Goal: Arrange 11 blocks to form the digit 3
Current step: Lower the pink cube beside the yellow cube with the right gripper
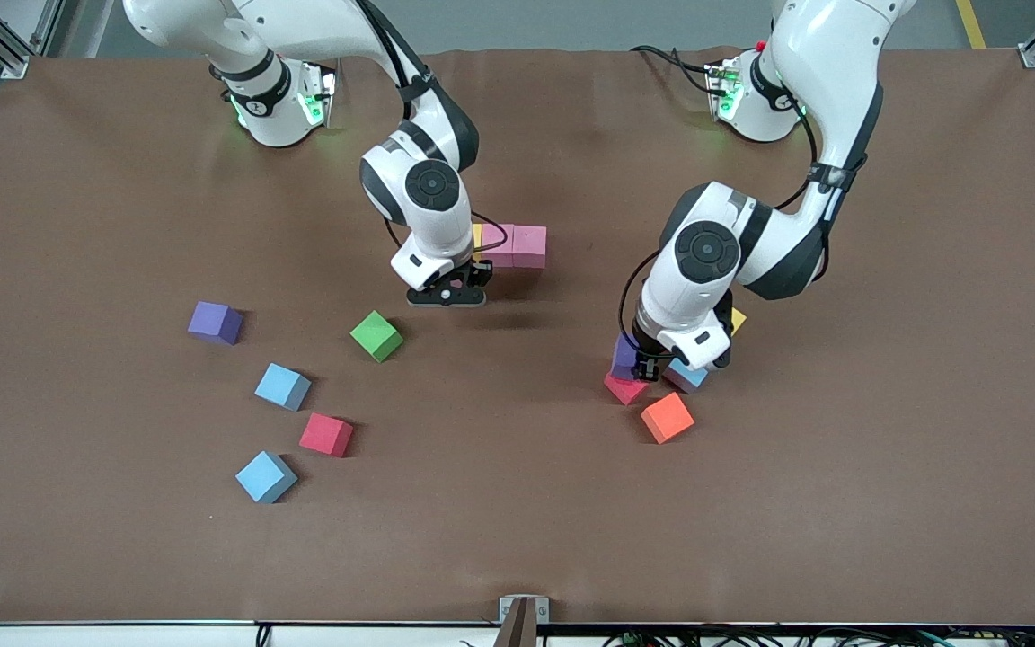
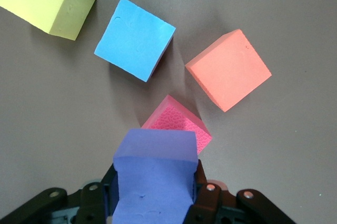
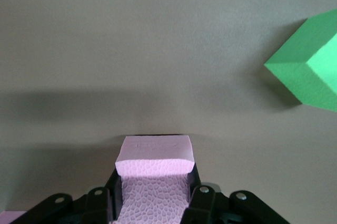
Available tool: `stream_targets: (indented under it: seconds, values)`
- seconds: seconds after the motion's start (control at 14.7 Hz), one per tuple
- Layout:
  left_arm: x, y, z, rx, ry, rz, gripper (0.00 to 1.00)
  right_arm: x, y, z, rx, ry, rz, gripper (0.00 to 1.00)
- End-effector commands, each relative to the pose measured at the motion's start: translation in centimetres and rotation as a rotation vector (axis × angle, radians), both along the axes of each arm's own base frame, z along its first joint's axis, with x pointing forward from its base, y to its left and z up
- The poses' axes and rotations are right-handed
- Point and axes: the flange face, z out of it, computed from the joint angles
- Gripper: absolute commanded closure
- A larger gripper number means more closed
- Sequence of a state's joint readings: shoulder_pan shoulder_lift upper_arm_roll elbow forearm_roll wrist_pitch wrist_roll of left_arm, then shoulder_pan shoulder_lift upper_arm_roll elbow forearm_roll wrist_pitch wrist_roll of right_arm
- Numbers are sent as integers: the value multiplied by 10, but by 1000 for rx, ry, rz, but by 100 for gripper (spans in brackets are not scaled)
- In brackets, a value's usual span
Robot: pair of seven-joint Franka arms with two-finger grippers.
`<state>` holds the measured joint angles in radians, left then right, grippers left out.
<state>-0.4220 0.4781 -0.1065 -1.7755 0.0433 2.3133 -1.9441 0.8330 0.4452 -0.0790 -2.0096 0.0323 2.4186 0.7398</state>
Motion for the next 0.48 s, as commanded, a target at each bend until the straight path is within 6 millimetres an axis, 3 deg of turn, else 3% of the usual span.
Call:
stream_targets:
  seconds: [0.0, 0.41]
  values:
    - [6, -2, 4, -6, 6, 12, 68, -8, -3, -3, 8, -16, -26, 100]
    - [5, -3, 4, -5, 7, 10, 68, -18, 4, -4, 5, -13, -26, 100]
